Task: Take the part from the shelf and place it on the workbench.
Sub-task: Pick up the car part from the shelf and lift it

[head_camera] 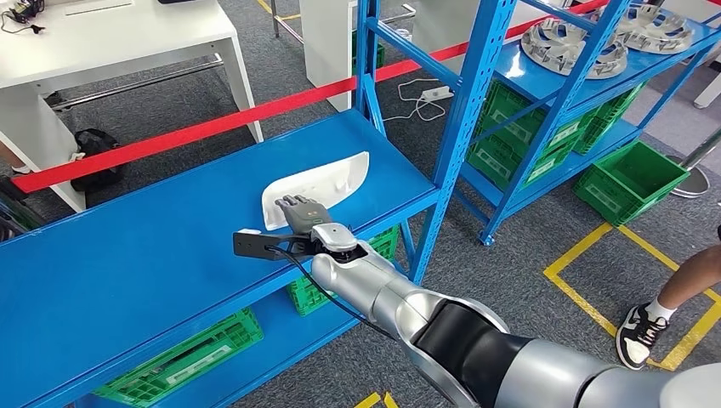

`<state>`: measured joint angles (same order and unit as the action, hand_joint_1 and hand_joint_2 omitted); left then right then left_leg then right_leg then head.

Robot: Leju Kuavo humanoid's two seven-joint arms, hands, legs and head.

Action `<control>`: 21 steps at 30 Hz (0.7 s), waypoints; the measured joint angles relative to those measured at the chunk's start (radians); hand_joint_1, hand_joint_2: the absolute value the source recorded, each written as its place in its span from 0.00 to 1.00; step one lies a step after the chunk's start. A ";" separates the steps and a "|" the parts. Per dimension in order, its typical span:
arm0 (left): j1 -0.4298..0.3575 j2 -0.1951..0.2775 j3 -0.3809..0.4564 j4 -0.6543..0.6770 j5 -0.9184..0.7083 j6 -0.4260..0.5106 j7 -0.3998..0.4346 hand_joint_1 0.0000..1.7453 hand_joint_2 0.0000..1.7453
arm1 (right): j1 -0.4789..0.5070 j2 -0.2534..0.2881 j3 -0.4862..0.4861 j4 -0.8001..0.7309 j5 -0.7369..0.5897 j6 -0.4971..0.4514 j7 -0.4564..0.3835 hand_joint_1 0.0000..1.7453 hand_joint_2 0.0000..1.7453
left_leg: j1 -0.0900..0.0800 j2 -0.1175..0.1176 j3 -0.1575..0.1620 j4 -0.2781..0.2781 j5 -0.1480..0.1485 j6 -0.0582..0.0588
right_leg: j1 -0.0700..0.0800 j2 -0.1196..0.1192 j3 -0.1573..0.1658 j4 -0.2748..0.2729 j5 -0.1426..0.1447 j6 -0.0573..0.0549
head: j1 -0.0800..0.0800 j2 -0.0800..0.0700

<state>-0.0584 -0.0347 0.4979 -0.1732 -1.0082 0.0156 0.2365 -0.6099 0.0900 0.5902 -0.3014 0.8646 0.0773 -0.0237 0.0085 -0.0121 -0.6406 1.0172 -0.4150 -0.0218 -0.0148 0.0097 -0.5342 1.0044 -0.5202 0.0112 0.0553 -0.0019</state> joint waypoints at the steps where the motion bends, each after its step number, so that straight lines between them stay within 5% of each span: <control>1: 0.000 0.000 0.001 0.000 0.000 0.000 0.000 0.00 0.00 | 0.000 -0.001 0.002 0.001 0.001 -0.001 0.003 0.00 1.00 | 0.000 0.000 0.000 0.000 0.000 0.000 | 0.000 0.000 0.000 0.000 0.000 0.000 | 0.000 0.000; 5: 0.003 0.000 0.003 0.000 0.000 0.001 -0.003 0.00 0.00 | -0.002 -0.008 0.007 0.003 0.014 -0.013 0.036 0.01 1.00 | 0.000 0.000 0.000 0.000 0.000 0.000 | 0.000 0.000 0.000 0.000 0.000 0.000 | 0.000 0.000; 9: 0.007 0.000 0.007 0.000 0.006 0.003 -0.013 0.00 0.00 | -0.007 -0.026 0.019 0.007 0.041 -0.026 0.082 1.00 1.00 | 0.000 0.000 0.000 0.000 0.000 0.000 | 0.000 0.000 0.000 0.000 0.000 0.000 | 0.000 0.000; 21: 0.012 -0.005 0.026 0.000 0.018 0.005 -0.021 0.00 0.00 | -0.020 -0.059 0.029 0.017 0.049 -0.035 0.115 1.00 1.00 | 0.000 0.000 0.000 0.000 0.000 0.000 | 0.000 0.000 0.000 0.000 0.000 0.000 | 0.000 0.000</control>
<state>-0.0469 -0.0398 0.5242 -0.1728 -0.9903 0.0210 0.2156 -0.6304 0.0307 0.6195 -0.2841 0.9134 0.0423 0.0912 0.0081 -0.0123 -0.6406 1.0171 -0.4150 -0.0217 -0.0151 0.0096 -0.5341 1.0043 -0.5201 0.0115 0.0553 -0.0019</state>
